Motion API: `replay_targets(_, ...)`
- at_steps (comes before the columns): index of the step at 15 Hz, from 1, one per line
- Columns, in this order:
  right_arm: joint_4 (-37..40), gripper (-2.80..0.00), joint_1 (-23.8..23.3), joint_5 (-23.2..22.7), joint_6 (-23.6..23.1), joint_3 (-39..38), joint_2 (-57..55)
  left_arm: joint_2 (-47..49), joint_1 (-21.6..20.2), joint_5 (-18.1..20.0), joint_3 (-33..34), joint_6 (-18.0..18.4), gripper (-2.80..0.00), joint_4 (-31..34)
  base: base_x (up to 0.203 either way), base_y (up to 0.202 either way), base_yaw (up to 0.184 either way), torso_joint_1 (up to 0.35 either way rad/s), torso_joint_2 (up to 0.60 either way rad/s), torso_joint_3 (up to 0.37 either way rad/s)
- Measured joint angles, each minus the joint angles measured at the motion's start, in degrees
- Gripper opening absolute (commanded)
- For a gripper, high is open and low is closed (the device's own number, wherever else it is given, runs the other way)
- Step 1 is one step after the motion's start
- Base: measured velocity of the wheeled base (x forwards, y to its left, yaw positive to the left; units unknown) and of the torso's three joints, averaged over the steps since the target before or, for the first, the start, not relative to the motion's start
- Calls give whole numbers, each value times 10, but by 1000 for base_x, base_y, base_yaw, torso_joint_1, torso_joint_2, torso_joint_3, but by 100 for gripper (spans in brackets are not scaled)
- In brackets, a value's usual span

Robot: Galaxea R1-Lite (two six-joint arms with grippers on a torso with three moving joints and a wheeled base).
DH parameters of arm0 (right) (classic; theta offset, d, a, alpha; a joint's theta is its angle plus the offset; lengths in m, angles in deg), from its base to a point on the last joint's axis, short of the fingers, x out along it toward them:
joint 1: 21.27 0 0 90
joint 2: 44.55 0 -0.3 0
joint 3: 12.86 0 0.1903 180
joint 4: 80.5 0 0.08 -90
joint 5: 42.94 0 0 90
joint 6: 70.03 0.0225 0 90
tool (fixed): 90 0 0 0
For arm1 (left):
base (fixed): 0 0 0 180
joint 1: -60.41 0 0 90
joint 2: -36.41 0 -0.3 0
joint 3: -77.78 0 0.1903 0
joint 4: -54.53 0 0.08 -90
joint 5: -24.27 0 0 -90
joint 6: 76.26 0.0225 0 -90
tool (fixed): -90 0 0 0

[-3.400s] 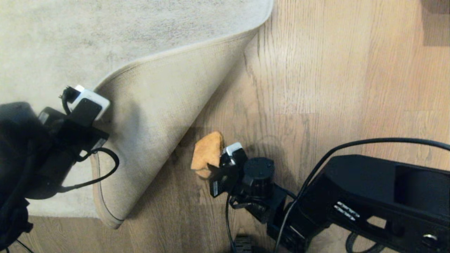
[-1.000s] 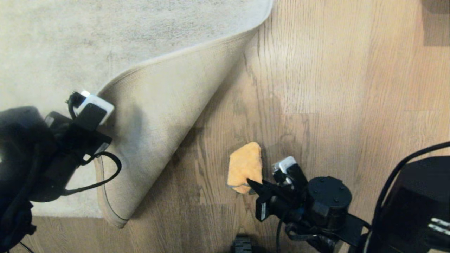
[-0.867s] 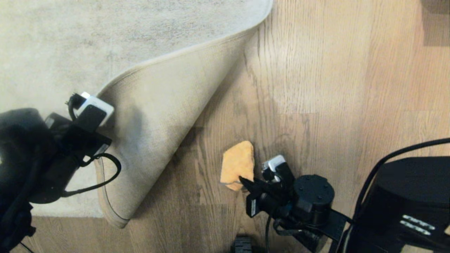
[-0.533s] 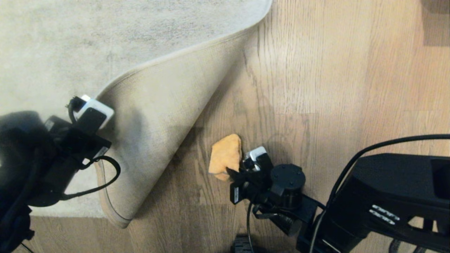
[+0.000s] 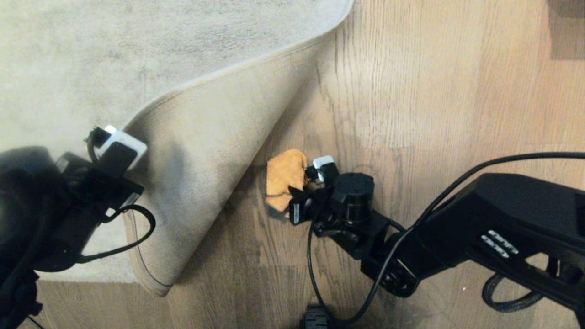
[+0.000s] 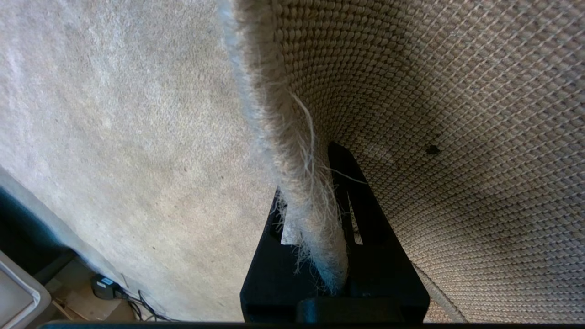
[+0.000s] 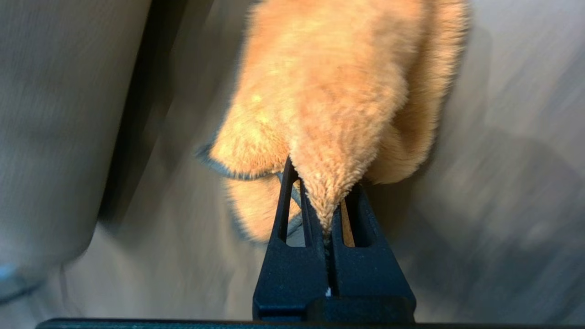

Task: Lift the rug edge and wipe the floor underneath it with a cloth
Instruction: Wipe the floor under the carpet with a rag

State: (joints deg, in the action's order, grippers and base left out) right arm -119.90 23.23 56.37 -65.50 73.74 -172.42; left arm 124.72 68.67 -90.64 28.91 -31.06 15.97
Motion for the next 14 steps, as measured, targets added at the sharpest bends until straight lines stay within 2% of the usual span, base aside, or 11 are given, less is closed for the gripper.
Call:
replay_targets(6,113,-280,-62,-2,0,118,43,-1,0,0,5,0,-280,0,0,0,0,0,0,0)
replay_targets(10,132,-280,-96,-1,1,132,85,-2,0,0,6,0,-280,0,0,0,0,0,0,0)
replay_targets(14,157,-280,-108,2,1,130,129,-2,0,0,6,0,-280,0,0,0,0,0,0,0)
